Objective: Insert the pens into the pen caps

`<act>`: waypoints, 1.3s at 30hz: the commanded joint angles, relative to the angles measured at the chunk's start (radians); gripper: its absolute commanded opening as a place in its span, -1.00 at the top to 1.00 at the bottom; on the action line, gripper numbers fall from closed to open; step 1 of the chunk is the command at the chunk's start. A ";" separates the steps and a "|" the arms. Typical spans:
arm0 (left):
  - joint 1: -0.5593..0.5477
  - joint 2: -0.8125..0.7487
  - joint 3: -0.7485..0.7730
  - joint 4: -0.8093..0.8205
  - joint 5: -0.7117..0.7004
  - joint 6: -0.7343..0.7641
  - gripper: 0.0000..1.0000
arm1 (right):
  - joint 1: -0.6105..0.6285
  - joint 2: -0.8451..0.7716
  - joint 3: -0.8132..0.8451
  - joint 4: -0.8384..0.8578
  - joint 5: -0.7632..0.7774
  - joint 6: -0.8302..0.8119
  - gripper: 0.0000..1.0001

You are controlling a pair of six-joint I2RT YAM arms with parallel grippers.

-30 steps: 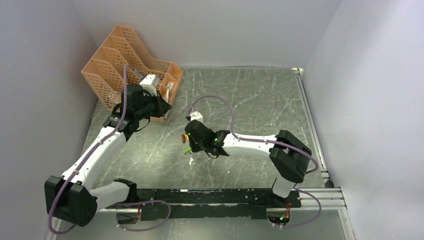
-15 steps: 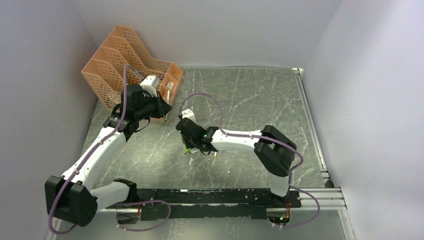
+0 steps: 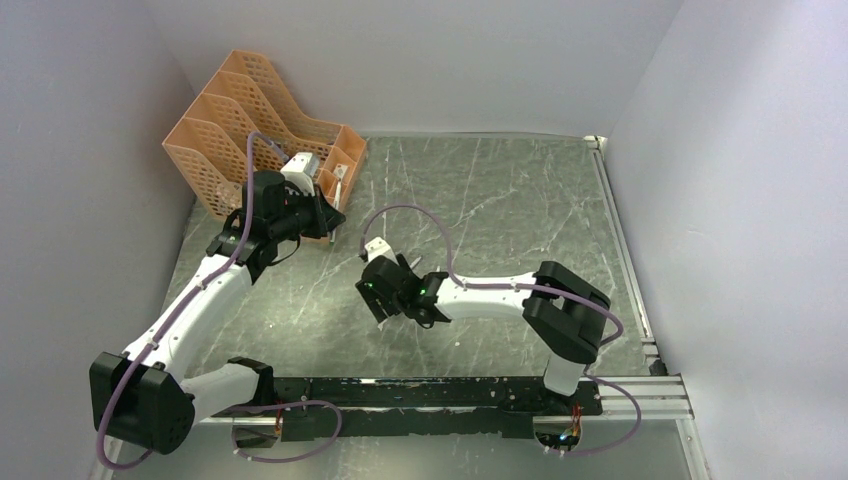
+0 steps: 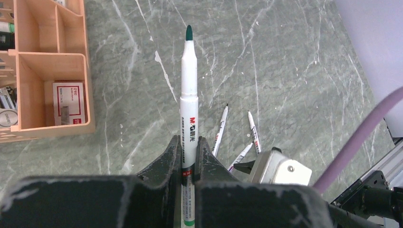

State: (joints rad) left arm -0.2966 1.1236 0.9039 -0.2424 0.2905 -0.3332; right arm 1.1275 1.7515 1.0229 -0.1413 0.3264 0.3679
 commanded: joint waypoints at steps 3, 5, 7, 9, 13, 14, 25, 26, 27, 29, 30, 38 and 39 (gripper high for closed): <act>0.013 0.000 -0.005 0.006 0.020 -0.009 0.86 | 0.038 0.043 0.041 0.005 0.095 -0.042 -0.42; 0.013 -0.005 -0.005 -0.002 0.012 -0.007 0.86 | 0.040 0.058 0.049 0.007 0.110 -0.036 -0.46; 0.013 -0.012 -0.003 -0.012 0.005 -0.003 0.86 | 0.040 0.077 0.064 -0.005 0.138 -0.033 -0.49; 0.014 -0.018 0.005 -0.032 0.004 0.001 0.87 | 0.041 0.092 0.075 -0.021 0.172 -0.022 -0.50; 0.014 -0.040 0.005 -0.041 0.005 0.003 0.87 | 0.041 0.123 0.096 -0.047 0.224 -0.006 -0.52; 0.014 -0.043 0.004 -0.043 0.002 0.003 0.86 | 0.040 0.130 0.099 -0.047 0.228 -0.007 -0.52; 0.014 -0.031 -0.008 -0.037 0.001 0.003 0.86 | 0.039 0.167 0.131 -0.019 0.204 -0.022 -0.54; 0.015 -0.030 -0.008 -0.037 -0.001 0.005 0.86 | 0.039 0.169 0.133 -0.014 0.200 -0.027 -0.54; 0.015 -0.029 -0.008 -0.037 -0.001 0.006 0.87 | 0.039 0.172 0.135 -0.010 0.198 -0.028 -0.54; 0.016 -0.030 -0.009 -0.038 -0.002 0.006 0.87 | 0.037 0.179 0.142 -0.005 0.192 -0.031 -0.54; 0.015 -0.029 -0.011 -0.036 -0.002 0.006 0.86 | 0.036 0.186 0.150 -0.006 0.192 -0.033 -0.54; 0.016 -0.026 -0.020 -0.034 0.001 0.008 0.86 | 0.016 0.216 0.163 0.007 0.197 -0.058 -0.54; 0.016 -0.027 -0.019 -0.032 0.000 0.008 0.86 | 0.011 0.215 0.163 0.008 0.199 -0.058 -0.54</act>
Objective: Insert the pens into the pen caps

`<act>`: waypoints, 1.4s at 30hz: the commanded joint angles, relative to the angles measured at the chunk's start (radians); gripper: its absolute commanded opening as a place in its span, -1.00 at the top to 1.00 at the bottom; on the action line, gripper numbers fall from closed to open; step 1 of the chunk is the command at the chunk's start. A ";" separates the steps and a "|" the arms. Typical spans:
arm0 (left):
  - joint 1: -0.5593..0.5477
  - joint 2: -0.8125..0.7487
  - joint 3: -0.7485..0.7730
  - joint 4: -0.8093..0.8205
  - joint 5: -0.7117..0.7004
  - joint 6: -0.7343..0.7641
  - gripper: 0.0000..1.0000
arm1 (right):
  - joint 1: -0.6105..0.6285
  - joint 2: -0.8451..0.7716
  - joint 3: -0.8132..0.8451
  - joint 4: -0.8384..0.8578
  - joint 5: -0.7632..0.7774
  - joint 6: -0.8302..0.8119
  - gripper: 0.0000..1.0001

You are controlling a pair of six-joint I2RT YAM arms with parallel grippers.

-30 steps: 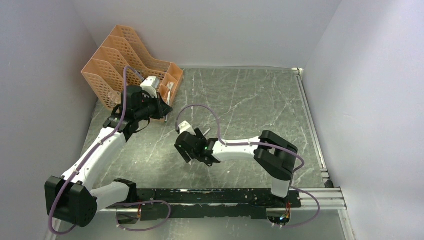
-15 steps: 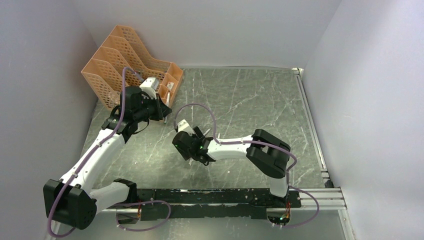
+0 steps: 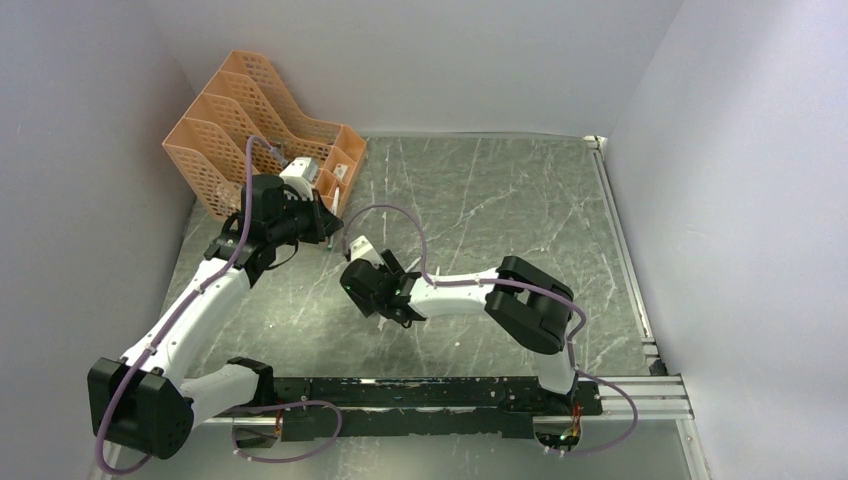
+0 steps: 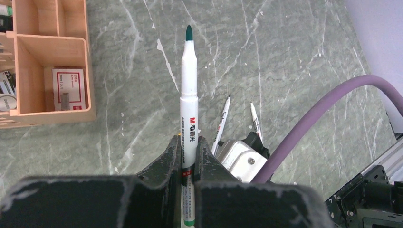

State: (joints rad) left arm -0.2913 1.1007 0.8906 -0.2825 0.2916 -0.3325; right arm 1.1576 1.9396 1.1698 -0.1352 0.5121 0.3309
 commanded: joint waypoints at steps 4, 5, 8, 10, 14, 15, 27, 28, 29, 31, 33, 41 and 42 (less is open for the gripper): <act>0.012 -0.001 -0.007 0.008 -0.001 0.006 0.86 | -0.037 0.015 0.009 0.027 0.003 -0.025 -0.54; 0.012 -0.001 -0.006 0.007 -0.001 0.007 0.86 | -0.037 0.014 0.010 0.030 0.002 -0.030 -0.54; 0.012 0.001 -0.007 0.007 -0.002 0.007 0.87 | -0.037 0.000 0.008 0.053 -0.020 -0.059 -0.54; 0.012 0.002 -0.006 0.006 -0.002 0.008 0.86 | -0.030 -0.020 -0.020 0.105 -0.057 -0.086 -0.51; 0.012 0.002 -0.008 0.009 0.000 0.006 0.86 | -0.020 -0.042 -0.047 0.148 -0.102 -0.101 -0.47; 0.013 0.003 -0.008 0.010 0.001 0.004 0.86 | -0.017 -0.043 -0.049 0.151 -0.104 -0.106 -0.47; 0.017 -0.001 -0.012 0.015 0.014 0.001 0.86 | 0.013 -0.010 -0.026 0.149 -0.086 -0.137 -0.26; 0.018 -0.006 -0.014 0.018 0.016 0.001 0.86 | 0.014 -0.006 -0.025 0.148 -0.091 -0.134 -0.20; 0.018 -0.008 -0.013 0.019 0.015 0.002 0.86 | 0.012 -0.003 -0.025 0.150 -0.099 -0.132 -0.15; 0.018 -0.010 -0.011 0.015 0.013 0.008 0.86 | 0.010 0.000 -0.025 0.156 -0.110 -0.132 -0.08; 0.018 -0.007 -0.006 0.008 0.011 0.011 0.87 | 0.008 0.005 -0.021 0.157 -0.125 -0.127 -0.05; 0.019 -0.014 -0.008 0.004 0.009 0.015 0.86 | -0.014 0.021 -0.015 0.153 -0.173 -0.085 -0.05; 0.018 -0.015 -0.008 0.005 0.010 0.015 0.86 | -0.017 0.021 -0.018 0.154 -0.180 -0.082 -0.06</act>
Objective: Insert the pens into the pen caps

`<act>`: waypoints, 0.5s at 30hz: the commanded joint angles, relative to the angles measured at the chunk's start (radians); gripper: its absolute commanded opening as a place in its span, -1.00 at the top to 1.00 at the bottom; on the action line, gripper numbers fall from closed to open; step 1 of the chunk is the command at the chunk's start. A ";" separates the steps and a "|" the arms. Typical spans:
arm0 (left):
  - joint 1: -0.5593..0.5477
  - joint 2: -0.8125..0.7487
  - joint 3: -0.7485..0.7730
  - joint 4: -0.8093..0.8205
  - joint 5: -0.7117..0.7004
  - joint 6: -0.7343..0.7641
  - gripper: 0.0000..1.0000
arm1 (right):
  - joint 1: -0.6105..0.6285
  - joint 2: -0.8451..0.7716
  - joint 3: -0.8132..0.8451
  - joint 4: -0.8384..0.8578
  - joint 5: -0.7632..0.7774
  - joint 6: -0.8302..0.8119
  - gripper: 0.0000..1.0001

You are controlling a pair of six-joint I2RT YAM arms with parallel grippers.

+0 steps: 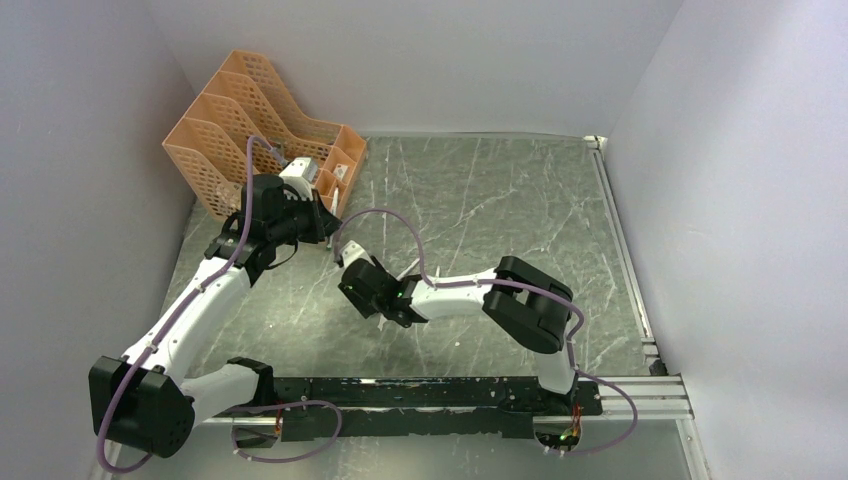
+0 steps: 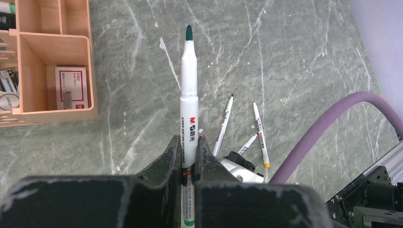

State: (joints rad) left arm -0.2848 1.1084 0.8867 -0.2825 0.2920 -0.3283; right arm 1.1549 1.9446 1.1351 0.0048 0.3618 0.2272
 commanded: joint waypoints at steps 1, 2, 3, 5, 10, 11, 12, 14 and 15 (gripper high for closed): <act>0.013 -0.023 -0.004 0.005 0.011 0.011 0.86 | -0.020 0.016 0.012 0.017 -0.033 0.028 -0.07; 0.013 -0.024 -0.003 0.005 0.012 0.011 0.86 | -0.024 0.014 0.006 0.019 -0.039 0.035 -0.07; 0.013 -0.026 -0.004 0.006 0.011 0.011 0.86 | -0.032 0.011 0.000 0.024 -0.047 0.042 -0.08; 0.013 -0.028 -0.006 0.006 0.011 0.011 0.86 | -0.047 0.002 -0.015 0.035 -0.059 0.050 -0.09; 0.013 -0.030 -0.006 0.003 0.012 0.012 0.86 | -0.055 0.003 -0.009 0.015 -0.075 0.041 -0.06; 0.013 -0.031 -0.007 0.003 0.011 0.012 0.86 | -0.055 0.009 -0.001 0.008 -0.084 0.033 -0.06; 0.013 -0.033 -0.007 0.004 0.011 0.011 0.86 | -0.056 0.012 0.004 -0.001 -0.086 0.028 -0.06; 0.013 -0.032 -0.009 0.004 0.011 0.009 0.86 | -0.056 0.023 0.017 -0.017 -0.095 0.027 0.00; 0.013 -0.032 -0.007 0.005 0.011 0.011 0.86 | -0.055 0.024 0.021 -0.023 -0.092 0.027 0.05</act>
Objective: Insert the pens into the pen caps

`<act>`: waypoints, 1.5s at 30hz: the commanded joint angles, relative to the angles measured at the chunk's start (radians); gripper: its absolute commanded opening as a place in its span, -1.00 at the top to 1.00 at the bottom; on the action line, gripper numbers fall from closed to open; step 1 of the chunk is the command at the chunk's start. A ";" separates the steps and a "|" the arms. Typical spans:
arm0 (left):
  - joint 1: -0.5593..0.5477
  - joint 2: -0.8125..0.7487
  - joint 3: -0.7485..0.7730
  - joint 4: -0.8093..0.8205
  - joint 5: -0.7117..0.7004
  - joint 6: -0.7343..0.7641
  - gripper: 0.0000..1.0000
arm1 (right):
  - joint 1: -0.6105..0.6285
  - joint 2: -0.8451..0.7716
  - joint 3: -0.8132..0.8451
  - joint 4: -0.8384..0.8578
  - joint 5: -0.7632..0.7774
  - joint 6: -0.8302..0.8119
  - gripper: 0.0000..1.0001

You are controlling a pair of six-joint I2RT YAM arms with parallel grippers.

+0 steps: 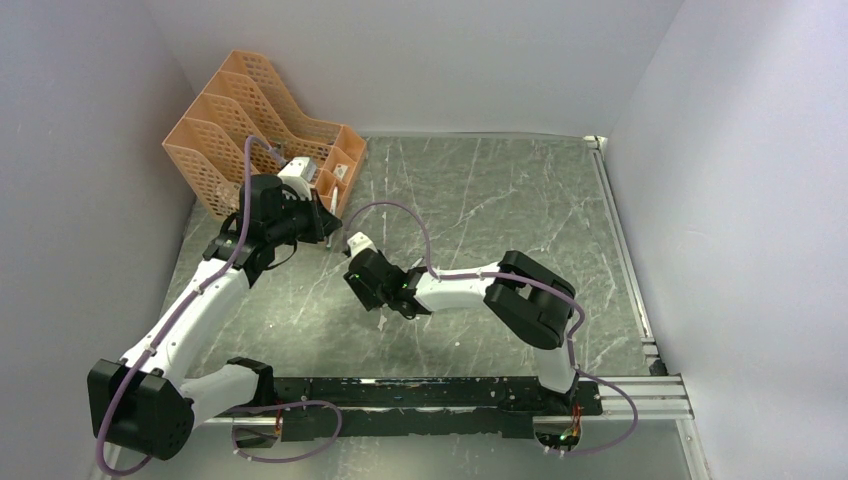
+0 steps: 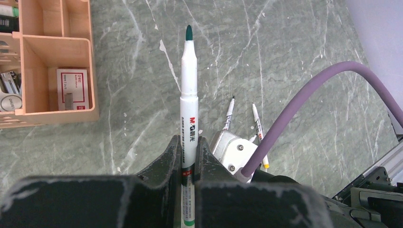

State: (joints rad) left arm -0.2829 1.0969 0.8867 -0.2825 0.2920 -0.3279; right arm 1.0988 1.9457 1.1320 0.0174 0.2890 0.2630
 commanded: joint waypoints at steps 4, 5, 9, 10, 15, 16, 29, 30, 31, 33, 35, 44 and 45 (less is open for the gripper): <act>0.011 -0.024 -0.007 0.003 0.010 0.012 0.86 | 0.002 0.012 0.013 -0.036 -0.037 -0.002 0.40; 0.011 -0.023 -0.009 0.003 0.012 0.011 0.86 | 0.001 0.007 0.010 -0.037 -0.038 -0.002 0.45; 0.011 -0.023 -0.012 0.014 0.025 0.004 0.87 | 0.002 -0.003 -0.005 -0.033 -0.032 0.019 0.76; 0.011 -0.023 -0.013 0.015 0.028 0.003 0.87 | 0.002 -0.006 -0.008 -0.031 -0.035 0.026 0.80; 0.011 -0.023 -0.019 0.032 0.049 -0.006 0.86 | 0.001 -0.068 -0.032 0.009 -0.035 0.062 1.00; 0.011 -0.023 -0.023 0.044 0.060 -0.011 0.86 | -0.001 -0.094 -0.043 0.023 -0.037 0.071 1.00; 0.006 -0.022 -0.337 0.920 0.429 -0.549 0.86 | -0.325 -0.607 -0.439 0.604 -0.346 0.416 1.00; 0.005 -0.020 -0.362 1.006 0.433 -0.592 0.86 | -0.352 -0.628 -0.465 0.672 -0.367 0.444 1.00; 0.001 -0.014 -0.384 1.080 0.439 -0.624 0.86 | -0.381 -0.640 -0.485 0.729 -0.386 0.476 1.00; -0.008 0.009 -0.410 1.216 0.447 -0.683 0.86 | -0.423 -0.645 -0.496 0.815 -0.432 0.514 1.00; -0.024 0.038 -0.430 1.346 0.439 -0.731 0.86 | -0.440 -0.634 -0.487 0.875 -0.453 0.540 1.00; -0.148 0.154 -0.424 1.537 0.366 -0.780 0.86 | -0.513 -0.425 -0.435 1.363 -0.551 0.823 1.00; -0.160 0.157 -0.420 1.537 0.359 -0.775 0.86 | -0.513 -0.408 -0.425 1.386 -0.550 0.834 1.00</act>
State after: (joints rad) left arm -0.3988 1.2385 0.4587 1.1145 0.6788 -1.0813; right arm 0.6022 1.4685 0.6575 1.1355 -0.2016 0.9543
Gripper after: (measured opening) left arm 0.141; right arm 0.149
